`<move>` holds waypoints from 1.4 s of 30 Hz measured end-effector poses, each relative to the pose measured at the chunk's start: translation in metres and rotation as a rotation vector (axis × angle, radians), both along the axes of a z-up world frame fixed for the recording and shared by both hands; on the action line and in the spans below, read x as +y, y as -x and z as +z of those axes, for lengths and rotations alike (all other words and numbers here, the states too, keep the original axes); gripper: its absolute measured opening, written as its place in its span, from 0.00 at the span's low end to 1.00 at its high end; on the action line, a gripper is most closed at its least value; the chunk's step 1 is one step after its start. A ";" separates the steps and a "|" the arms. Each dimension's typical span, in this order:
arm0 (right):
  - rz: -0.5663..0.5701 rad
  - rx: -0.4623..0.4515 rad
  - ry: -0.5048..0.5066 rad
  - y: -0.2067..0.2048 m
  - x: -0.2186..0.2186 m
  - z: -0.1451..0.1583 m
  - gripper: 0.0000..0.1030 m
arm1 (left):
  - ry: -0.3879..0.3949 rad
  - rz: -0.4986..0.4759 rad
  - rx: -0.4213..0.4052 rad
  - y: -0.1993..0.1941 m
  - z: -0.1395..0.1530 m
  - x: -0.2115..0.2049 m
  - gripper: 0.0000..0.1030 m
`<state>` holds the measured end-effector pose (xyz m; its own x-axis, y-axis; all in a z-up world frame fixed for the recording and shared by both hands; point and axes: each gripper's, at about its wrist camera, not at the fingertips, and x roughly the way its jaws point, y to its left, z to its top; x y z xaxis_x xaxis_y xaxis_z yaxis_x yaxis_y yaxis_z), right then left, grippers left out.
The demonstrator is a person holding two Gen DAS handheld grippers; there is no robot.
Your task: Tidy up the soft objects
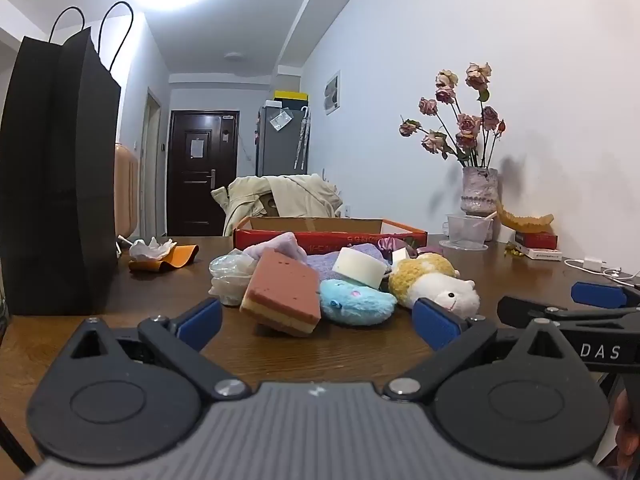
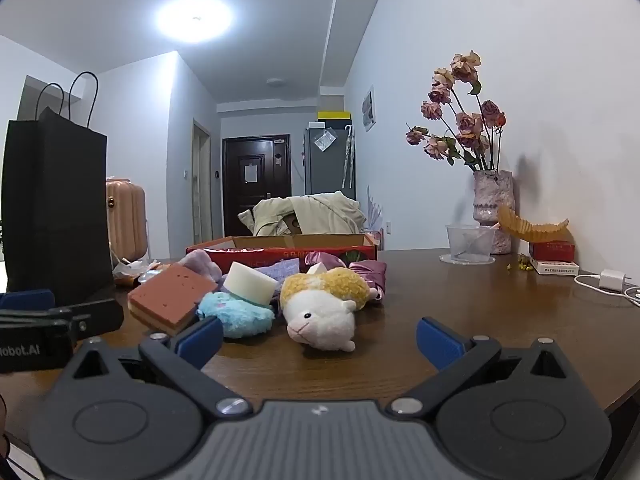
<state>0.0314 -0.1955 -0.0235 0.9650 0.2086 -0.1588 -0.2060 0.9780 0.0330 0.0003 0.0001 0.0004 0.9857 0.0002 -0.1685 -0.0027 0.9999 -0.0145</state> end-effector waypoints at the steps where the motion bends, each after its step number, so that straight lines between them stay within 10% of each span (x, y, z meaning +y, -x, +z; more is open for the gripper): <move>1: 0.001 -0.003 -0.002 0.000 0.000 0.000 1.00 | 0.006 0.005 0.001 -0.001 0.000 0.000 1.00; 42: 0.004 -0.020 -0.007 0.000 0.005 -0.003 1.00 | -0.021 0.003 -0.028 0.001 0.002 -0.002 1.00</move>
